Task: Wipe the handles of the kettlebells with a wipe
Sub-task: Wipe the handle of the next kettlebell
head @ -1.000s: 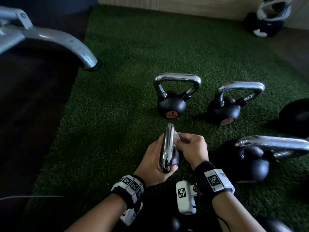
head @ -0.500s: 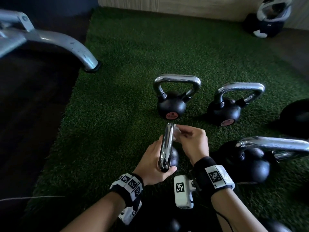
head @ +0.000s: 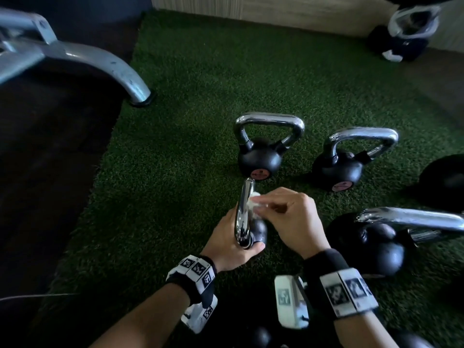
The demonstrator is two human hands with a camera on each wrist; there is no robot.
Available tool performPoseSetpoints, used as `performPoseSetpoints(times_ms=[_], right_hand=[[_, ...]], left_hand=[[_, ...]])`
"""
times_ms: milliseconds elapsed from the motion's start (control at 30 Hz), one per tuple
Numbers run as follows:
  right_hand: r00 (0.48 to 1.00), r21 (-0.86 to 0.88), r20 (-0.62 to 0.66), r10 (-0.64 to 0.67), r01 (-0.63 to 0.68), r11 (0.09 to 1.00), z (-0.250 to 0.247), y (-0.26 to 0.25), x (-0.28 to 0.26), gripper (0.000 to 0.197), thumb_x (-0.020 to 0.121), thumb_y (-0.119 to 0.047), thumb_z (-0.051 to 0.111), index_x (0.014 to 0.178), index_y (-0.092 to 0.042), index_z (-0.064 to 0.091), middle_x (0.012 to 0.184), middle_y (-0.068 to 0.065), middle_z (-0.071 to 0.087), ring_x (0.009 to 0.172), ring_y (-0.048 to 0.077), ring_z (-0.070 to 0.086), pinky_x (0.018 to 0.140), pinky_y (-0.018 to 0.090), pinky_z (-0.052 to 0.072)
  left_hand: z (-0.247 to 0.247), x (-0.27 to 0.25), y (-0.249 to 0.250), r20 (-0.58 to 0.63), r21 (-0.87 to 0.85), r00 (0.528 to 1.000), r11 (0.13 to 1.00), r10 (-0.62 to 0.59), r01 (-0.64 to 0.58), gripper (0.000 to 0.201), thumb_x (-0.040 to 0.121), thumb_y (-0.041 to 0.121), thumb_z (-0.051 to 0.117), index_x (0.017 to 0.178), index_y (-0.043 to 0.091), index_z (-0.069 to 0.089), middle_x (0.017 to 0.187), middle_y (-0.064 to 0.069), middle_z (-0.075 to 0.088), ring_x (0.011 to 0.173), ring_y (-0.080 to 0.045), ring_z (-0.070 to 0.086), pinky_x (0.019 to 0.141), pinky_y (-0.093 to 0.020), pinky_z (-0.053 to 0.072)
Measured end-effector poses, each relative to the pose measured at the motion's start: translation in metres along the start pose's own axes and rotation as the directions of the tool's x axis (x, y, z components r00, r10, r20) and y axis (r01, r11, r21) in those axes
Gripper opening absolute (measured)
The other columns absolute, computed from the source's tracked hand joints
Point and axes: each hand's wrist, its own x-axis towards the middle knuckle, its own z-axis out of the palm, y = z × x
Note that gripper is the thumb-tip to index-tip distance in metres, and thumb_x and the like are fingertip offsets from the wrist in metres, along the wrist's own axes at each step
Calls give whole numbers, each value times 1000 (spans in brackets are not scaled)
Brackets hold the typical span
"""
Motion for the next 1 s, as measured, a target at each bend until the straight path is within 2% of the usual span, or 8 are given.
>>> performPoseSetpoints(times_ms=[100,333,433,633,733,800,900,1000], right_hand=[[994,-27,105,20,-17,999,1,-14,-7,21,75,-10,90,92,-23,85,85,-12,76,78,3,71,71,11,52],[989,29,113,91,-94,995,3,-18,-3,18,74,-10,91,88,-20,85,83,-9,79,74,1,73,72,13,54],[973,6,188,132,-136,991,7,-21,-13,17,72,-10,92,80,-21,82,78,-9,79,73,5,74,70,17,57],[970,26,185,156,-163,986,11,-17,-13,18,70,-10,93,76,-20,80,76,-8,78,71,5,73,69,16,55],[962,-53,200,184,-177,983,20,-10,-17,19,67,-14,95,72,-23,79,71,-19,75,66,-6,66,65,10,48],[953,-106,232,194,-174,979,23,-7,-16,20,68,-15,94,74,-27,79,67,-24,71,64,-9,63,62,7,43],[937,-80,292,193,-177,981,18,-4,-6,17,77,-15,89,88,-27,83,73,-16,75,67,-9,65,65,7,46],[897,-112,389,208,-178,978,17,-1,9,17,83,-11,83,93,-25,83,76,-17,76,71,-9,68,68,9,48]], left_hand=[[1,3,-9,19,-73,998,996,-59,60,55,75,36,86,124,30,62,116,10,73,110,-10,70,100,-43,56],[0,10,-14,67,-56,995,995,-75,79,55,76,41,84,126,35,64,119,15,72,114,-5,69,102,-39,54],[-2,8,-15,78,-39,991,993,-108,112,44,75,44,83,113,31,67,102,14,74,100,-4,71,93,-39,59],[-7,7,-7,115,-57,990,994,-86,93,32,76,38,82,104,32,66,93,16,73,93,1,70,87,-22,53],[-15,4,0,142,-94,988,993,-62,76,57,80,22,85,111,62,59,105,10,78,102,0,71,93,-18,53],[-19,3,5,126,-154,991,986,-39,58,77,80,13,86,107,76,50,110,4,77,106,-9,73,96,-29,58],[-20,0,8,109,-193,994,981,-16,37,62,82,9,84,116,55,60,113,-1,77,110,-16,73,103,-38,56],[-17,0,1,143,-90,988,993,-56,70,46,79,23,86,119,27,64,106,8,76,105,-10,73,102,-42,55]])
